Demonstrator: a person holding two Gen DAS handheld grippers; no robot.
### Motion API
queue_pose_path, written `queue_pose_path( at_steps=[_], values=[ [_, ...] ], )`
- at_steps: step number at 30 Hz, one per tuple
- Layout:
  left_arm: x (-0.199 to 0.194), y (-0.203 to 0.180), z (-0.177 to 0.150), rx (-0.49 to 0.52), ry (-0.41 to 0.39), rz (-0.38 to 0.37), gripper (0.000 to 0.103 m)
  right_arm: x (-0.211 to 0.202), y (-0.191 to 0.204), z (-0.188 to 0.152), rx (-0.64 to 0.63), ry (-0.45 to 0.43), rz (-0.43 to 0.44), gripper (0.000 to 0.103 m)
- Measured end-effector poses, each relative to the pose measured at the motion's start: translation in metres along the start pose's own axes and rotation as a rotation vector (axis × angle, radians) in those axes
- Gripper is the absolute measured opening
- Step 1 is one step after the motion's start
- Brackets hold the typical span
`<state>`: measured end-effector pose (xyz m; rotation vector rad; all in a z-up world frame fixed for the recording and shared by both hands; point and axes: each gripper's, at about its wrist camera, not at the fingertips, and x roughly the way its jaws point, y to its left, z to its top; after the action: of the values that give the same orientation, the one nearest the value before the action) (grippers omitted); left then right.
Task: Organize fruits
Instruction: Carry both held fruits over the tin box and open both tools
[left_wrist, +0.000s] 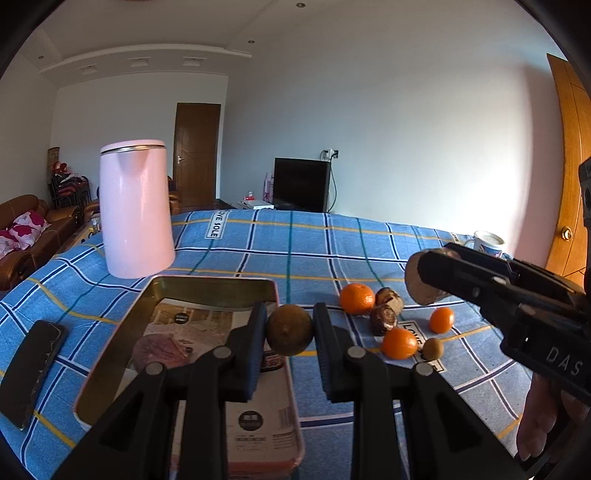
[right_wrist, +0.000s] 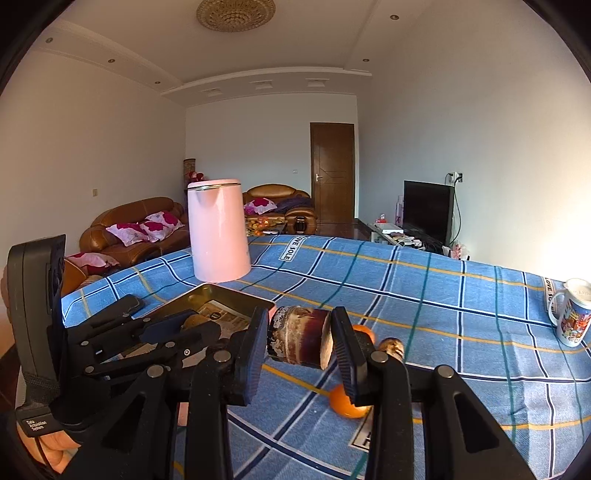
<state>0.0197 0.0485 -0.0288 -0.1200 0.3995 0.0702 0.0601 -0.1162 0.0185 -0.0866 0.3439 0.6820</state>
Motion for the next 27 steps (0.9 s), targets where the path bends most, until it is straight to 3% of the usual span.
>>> queue_pose_path(
  at_steps=[14, 27],
  values=[
    [-0.01, 0.076, -0.011, -0.095, 0.027, 0.116, 0.027, 0.055, 0.069, -0.001, -0.084, 0.093, 0.13, 0.037],
    [0.004, 0.088, -0.024, -0.088, 0.106, 0.125, 0.027, 0.091, 0.089, -0.019, -0.09, 0.242, 0.191, 0.037]
  ],
)
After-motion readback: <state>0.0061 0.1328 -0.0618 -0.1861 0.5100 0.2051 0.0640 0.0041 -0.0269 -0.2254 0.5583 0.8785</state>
